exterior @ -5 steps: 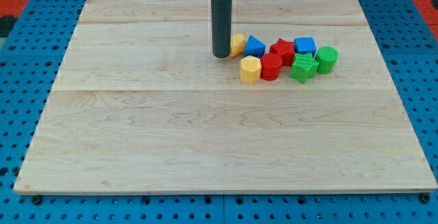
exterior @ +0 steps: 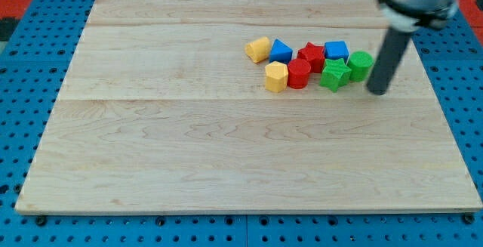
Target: Push the green star diagonally right above the yellow hexagon
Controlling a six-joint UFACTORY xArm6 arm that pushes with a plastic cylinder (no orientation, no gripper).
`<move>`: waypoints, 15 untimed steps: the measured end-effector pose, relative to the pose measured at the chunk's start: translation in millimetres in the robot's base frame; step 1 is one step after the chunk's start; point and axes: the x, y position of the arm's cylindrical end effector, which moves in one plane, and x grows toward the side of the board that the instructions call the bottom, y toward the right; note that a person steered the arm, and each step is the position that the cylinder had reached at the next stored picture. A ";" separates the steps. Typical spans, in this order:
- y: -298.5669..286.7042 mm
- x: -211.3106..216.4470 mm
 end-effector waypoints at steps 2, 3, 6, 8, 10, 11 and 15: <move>-184.3 -21.3; -162.3 -23.0; -262.8 4.4; -143.0 27.9; -236.3 -2.6; -210.2 -29.6; -288.4 42.6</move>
